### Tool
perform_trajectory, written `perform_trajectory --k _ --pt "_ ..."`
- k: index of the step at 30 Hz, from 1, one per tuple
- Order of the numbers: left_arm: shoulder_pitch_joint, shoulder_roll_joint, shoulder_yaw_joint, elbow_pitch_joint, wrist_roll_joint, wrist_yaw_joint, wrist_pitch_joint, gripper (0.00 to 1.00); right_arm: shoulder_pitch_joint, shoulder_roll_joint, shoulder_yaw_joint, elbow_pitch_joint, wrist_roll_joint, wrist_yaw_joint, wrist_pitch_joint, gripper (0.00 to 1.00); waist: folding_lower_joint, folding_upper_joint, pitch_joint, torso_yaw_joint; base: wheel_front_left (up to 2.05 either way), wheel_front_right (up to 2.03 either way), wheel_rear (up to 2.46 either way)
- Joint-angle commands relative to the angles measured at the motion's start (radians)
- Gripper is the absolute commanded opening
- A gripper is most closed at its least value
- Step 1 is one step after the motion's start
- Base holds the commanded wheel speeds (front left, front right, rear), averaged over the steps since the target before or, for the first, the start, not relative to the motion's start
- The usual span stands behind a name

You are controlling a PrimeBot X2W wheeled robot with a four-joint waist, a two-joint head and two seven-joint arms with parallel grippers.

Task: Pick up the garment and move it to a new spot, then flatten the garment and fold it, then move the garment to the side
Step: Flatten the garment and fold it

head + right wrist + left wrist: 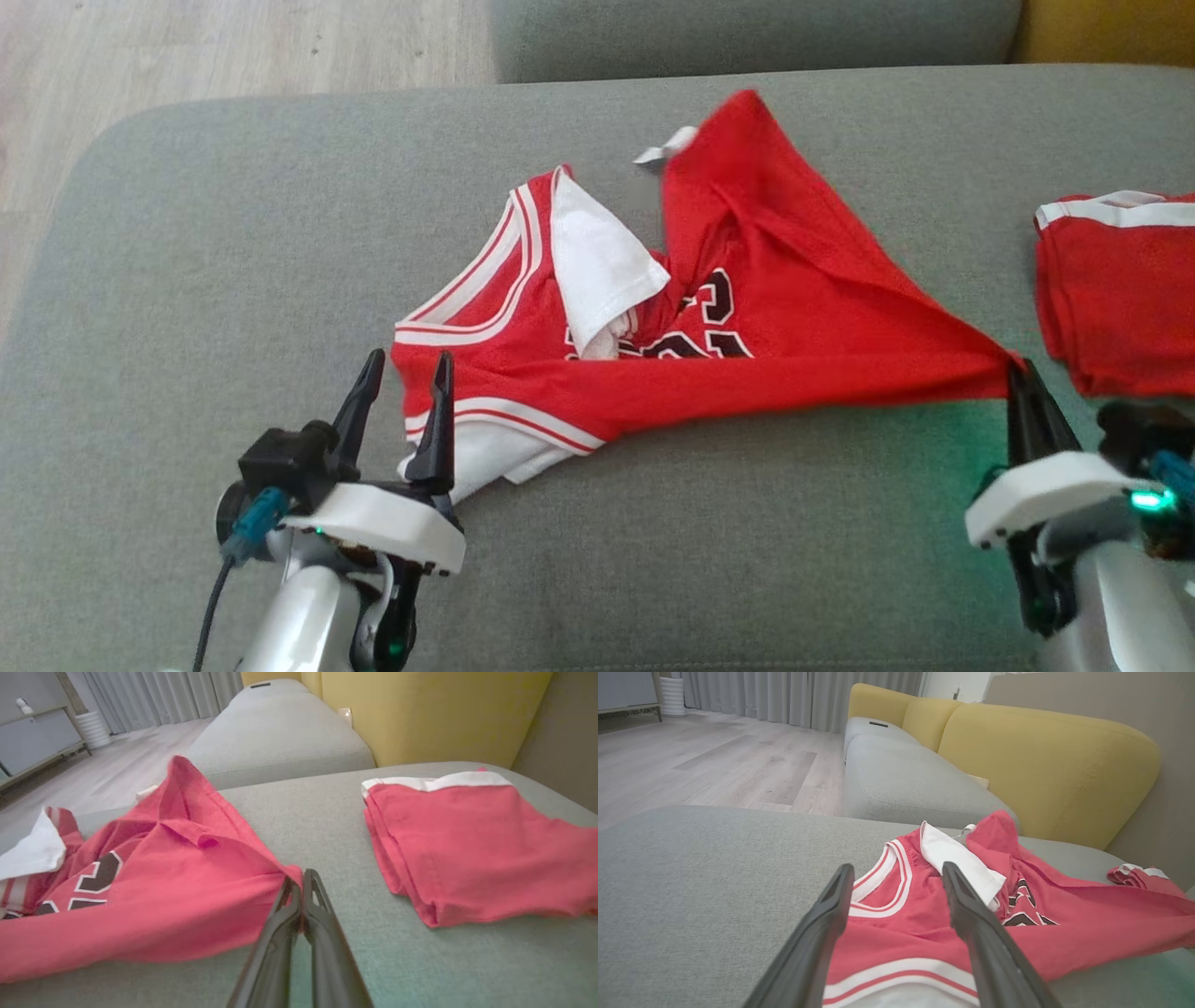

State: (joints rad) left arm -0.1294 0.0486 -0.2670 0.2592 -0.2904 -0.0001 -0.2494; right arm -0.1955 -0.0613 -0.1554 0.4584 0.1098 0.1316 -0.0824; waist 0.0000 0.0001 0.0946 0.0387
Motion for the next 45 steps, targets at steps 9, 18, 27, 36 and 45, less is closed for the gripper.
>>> perform_trajectory --k 9,18,27,36,45 --pt "-0.03 0.002 0.034 -0.027 0.001 0.0 -0.012 1.0 0.022 0.01 -0.087 -0.07 -0.067 -0.001 0.019 0.1 0.0 -0.0001 -0.013 -0.007 0.0 0.0 0.0" --pt "-0.015 0.002 0.036 -0.033 -0.001 -0.005 -0.012 1.0 0.079 0.011 0.038 -0.148 0.066 -0.001 -0.087 1.0 0.0 -0.0001 -0.045 0.001 0.0 0.0 0.0" --pt "0.035 0.002 0.033 -0.049 -0.023 -0.005 -0.012 1.0 0.14 0.011 0.108 -0.194 0.121 -0.001 -0.13 1.0 0.0 -0.0001 -0.06 0.011 0.0 0.0 0.0" --pt "0.107 0.021 -0.028 0.013 0.027 -0.055 -0.012 1.0 0.138 0.011 0.106 -0.175 0.124 -0.001 -0.134 1.0 0.0 -0.0001 -0.074 0.022 0.0 0.0 0.0" --pt "0.115 0.09 -0.145 0.073 0.077 -0.108 0.024 1.0 0.134 0.011 0.114 -0.143 0.125 -0.001 -0.135 1.0 0.0 -0.0001 -0.08 0.021 0.0 0.0 0.0"
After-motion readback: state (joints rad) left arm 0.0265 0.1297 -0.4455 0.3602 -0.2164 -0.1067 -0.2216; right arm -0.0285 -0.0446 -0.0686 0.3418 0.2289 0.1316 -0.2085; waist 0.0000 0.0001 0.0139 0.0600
